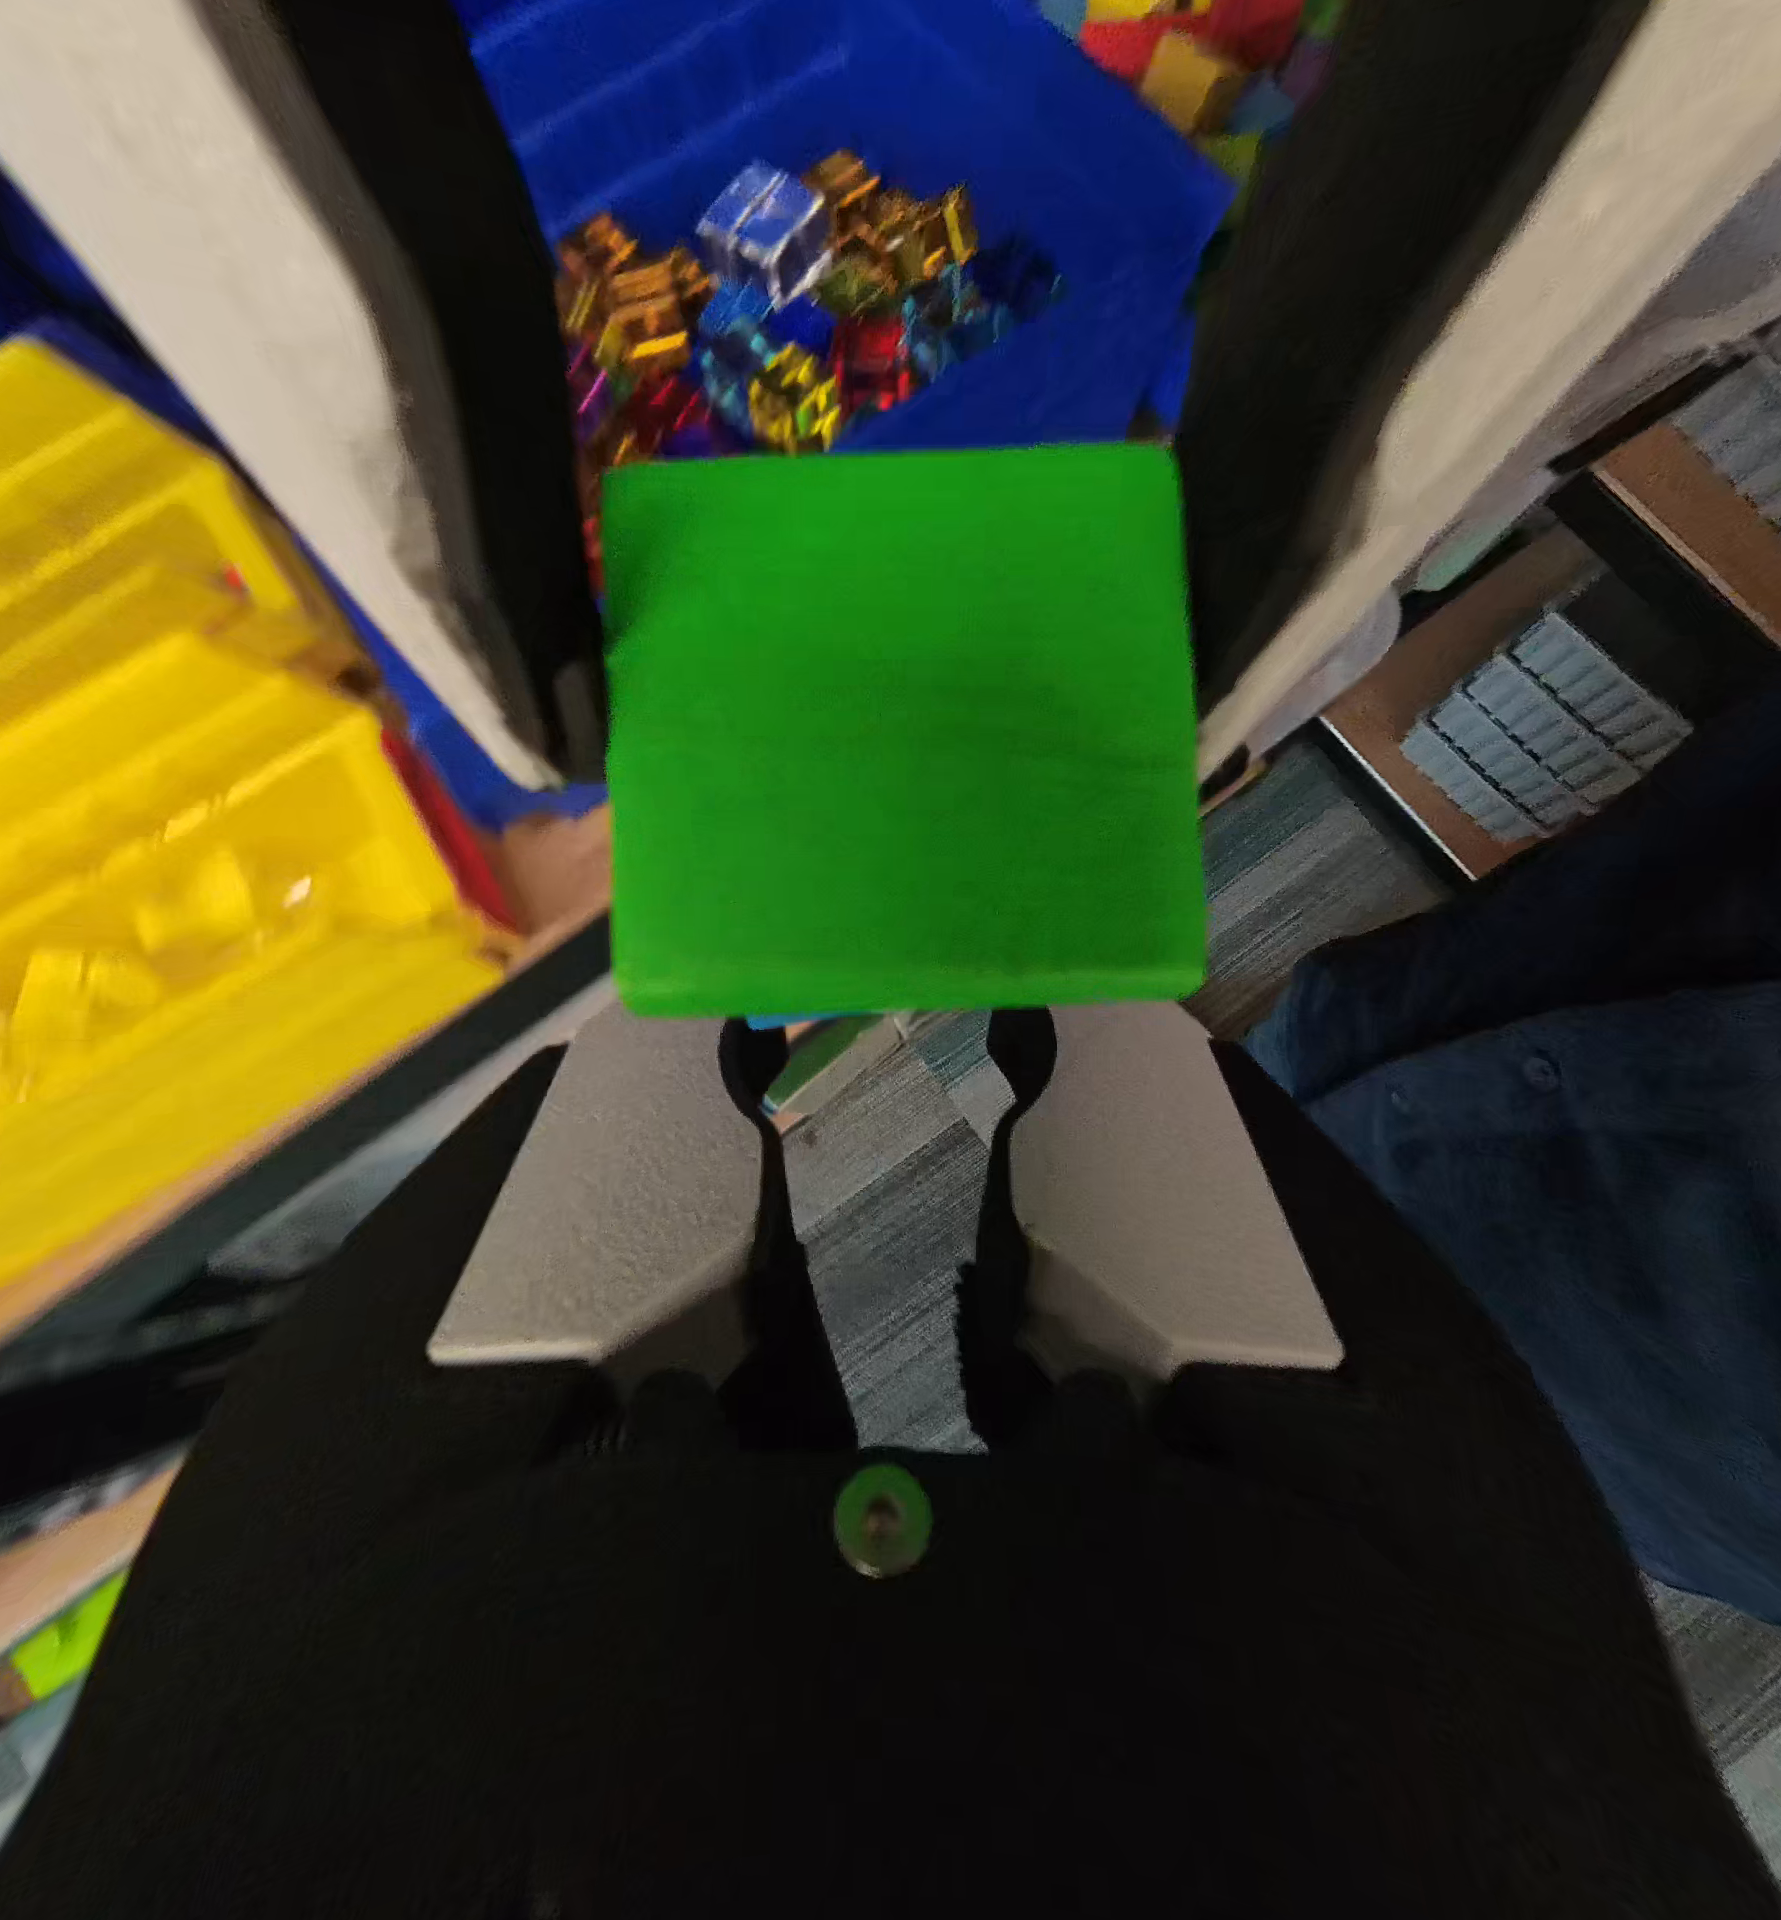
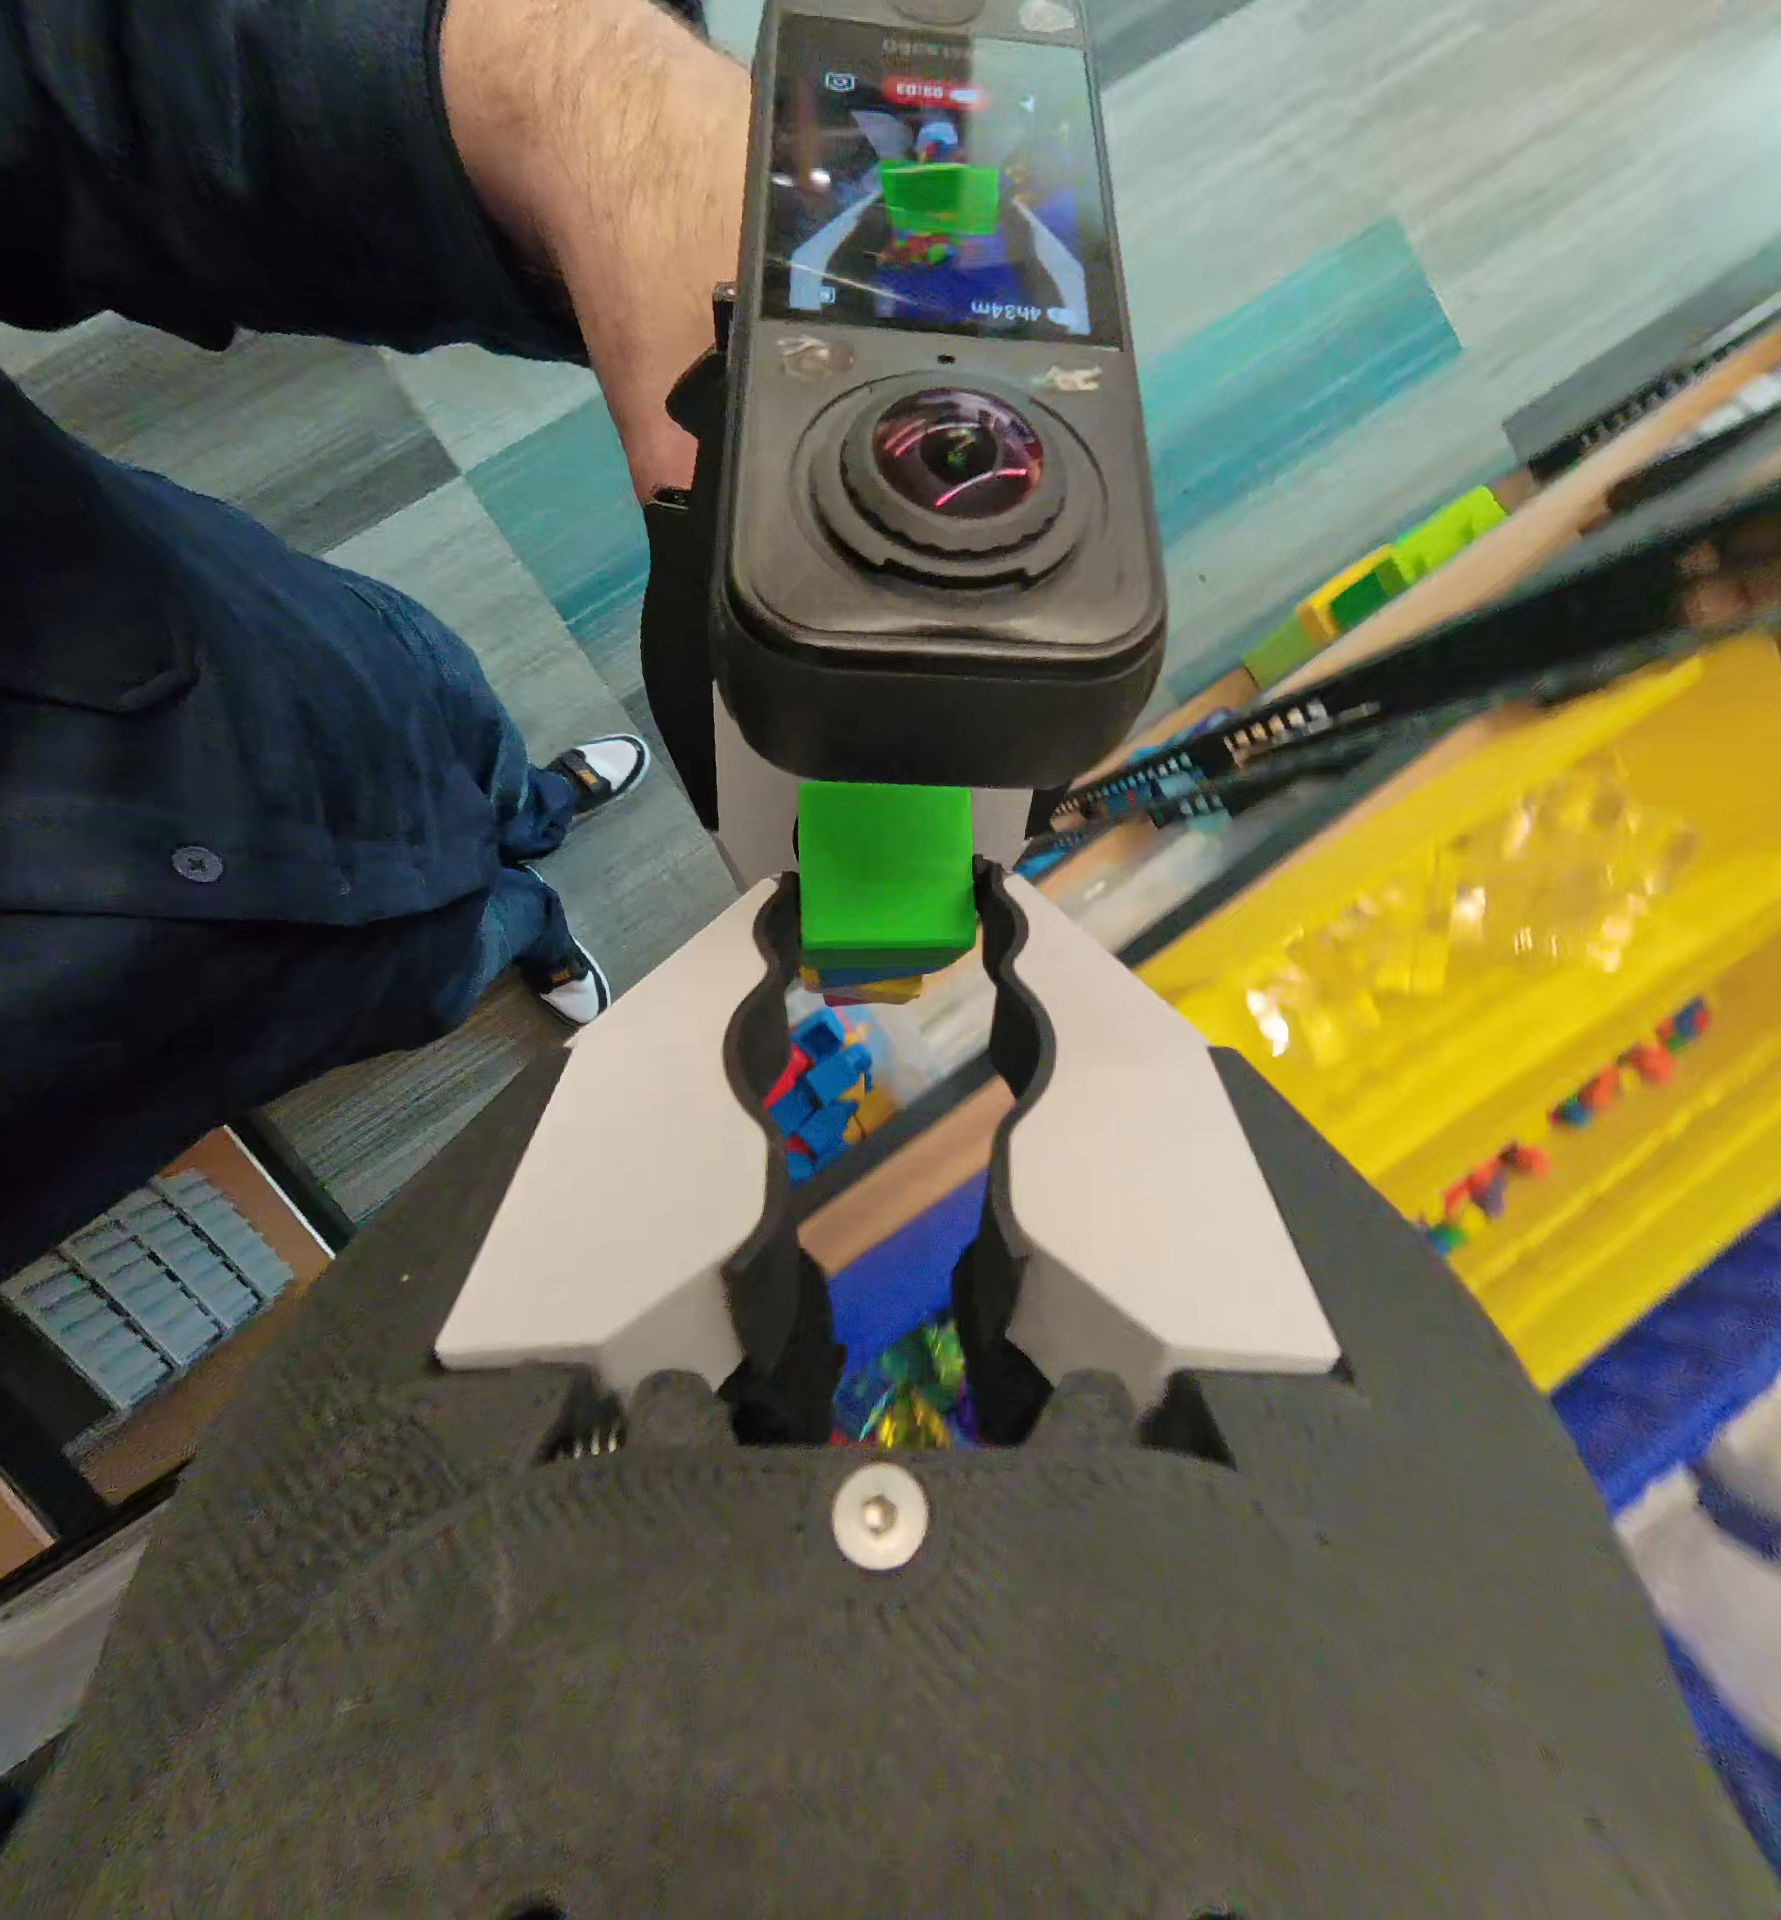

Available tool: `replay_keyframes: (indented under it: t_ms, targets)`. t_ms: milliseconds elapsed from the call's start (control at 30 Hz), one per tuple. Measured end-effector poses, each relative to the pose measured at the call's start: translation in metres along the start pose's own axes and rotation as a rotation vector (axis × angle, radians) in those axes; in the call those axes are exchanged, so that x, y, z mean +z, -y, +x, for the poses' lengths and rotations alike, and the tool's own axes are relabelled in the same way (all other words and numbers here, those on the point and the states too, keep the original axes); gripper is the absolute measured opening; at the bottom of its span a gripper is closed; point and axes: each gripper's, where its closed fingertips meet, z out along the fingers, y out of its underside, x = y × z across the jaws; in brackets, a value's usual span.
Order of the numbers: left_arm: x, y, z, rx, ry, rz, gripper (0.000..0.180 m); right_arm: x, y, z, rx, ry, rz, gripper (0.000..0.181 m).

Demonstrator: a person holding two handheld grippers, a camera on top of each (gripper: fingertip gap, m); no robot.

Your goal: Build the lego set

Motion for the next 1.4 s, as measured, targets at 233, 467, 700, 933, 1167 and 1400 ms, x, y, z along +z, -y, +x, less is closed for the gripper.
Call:
replay_keyframes:
  t_ms: [233,467,700,933,1167,1400]
  targets:
    - [-0.081,-0.104,-0.003,-0.148,0.146,-0.029,0.033,0.081,0.102,-0.001,-0.164,0.136,0.015,0.035]
    - [-0.159,-0.192,0.011,-0.311,0.286,-0.035,0.032,0.148,0.201,-0.021,-0.355,0.269,0.057,0.034]
    - [-0.223,-0.260,0.029,-0.518,0.507,-0.056,0.032,0.192,0.273,-0.048,-0.588,0.427,0.129,0.034]
    - [-0.271,-0.310,0.075,-0.739,0.714,-0.076,0.032,0.221,0.327,-0.098,-0.822,0.605,0.192,0.033]
    - [-0.314,-0.358,0.155,-0.928,0.884,-0.065,0.033,0.250,0.382,-0.181,-1.019,0.751,0.204,0.034]
    - [-0.374,-0.413,0.283,-1.069,1.026,-0.073,0.032,0.277,0.455,-0.307,-1.170,0.878,0.239,0.034]
